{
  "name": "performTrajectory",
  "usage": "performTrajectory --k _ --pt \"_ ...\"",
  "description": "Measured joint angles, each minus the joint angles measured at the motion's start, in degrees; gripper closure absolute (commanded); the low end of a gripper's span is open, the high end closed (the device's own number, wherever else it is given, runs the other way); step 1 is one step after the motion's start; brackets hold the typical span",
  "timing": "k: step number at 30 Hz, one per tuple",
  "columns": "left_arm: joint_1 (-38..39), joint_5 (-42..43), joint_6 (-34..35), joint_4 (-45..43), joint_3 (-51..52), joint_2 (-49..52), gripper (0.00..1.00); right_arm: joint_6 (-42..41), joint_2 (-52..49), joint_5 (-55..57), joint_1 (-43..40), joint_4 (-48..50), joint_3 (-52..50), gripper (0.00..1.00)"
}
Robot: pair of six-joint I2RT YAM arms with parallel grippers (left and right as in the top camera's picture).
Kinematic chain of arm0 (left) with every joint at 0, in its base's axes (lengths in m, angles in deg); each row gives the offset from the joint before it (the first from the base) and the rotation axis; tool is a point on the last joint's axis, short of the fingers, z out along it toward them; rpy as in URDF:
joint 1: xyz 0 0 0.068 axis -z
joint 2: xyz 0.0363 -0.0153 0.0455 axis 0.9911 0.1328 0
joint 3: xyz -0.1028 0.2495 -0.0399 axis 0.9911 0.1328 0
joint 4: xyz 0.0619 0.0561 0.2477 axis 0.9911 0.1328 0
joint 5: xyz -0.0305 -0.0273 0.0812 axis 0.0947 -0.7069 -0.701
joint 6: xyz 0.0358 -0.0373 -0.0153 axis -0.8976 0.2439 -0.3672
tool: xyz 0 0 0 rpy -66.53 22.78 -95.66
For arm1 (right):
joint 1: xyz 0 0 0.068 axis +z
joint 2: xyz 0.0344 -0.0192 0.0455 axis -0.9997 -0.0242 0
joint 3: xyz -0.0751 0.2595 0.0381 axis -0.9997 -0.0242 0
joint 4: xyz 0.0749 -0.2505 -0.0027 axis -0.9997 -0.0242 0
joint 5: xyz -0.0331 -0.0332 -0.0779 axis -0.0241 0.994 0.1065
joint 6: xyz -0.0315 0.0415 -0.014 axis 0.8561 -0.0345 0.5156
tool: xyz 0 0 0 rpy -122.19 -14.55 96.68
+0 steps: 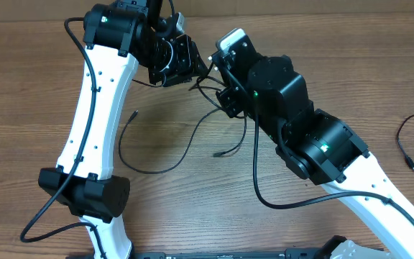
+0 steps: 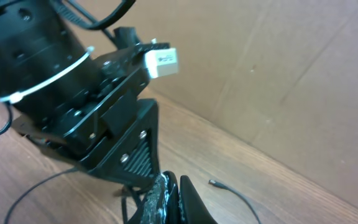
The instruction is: Untangle cables
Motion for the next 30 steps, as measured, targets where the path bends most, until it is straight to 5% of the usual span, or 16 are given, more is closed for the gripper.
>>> performTrajectory --k 7,14,30 --pt "0.00 3.82 0.02 2.45 0.00 0.00 0.71 0.02 0.00 0.98 -0.85 2.93 0.00 0.96" --pt "-0.26 15.85 2.73 1.77 0.00 0.00 0.76 0.00 0.00 1.09 -1.18 2.75 0.00 0.96" --pt "-0.26 21.90 1.70 1.62 0.00 0.00 0.72 -0.04 0.00 1.22 -1.18 2.73 0.00 0.96"
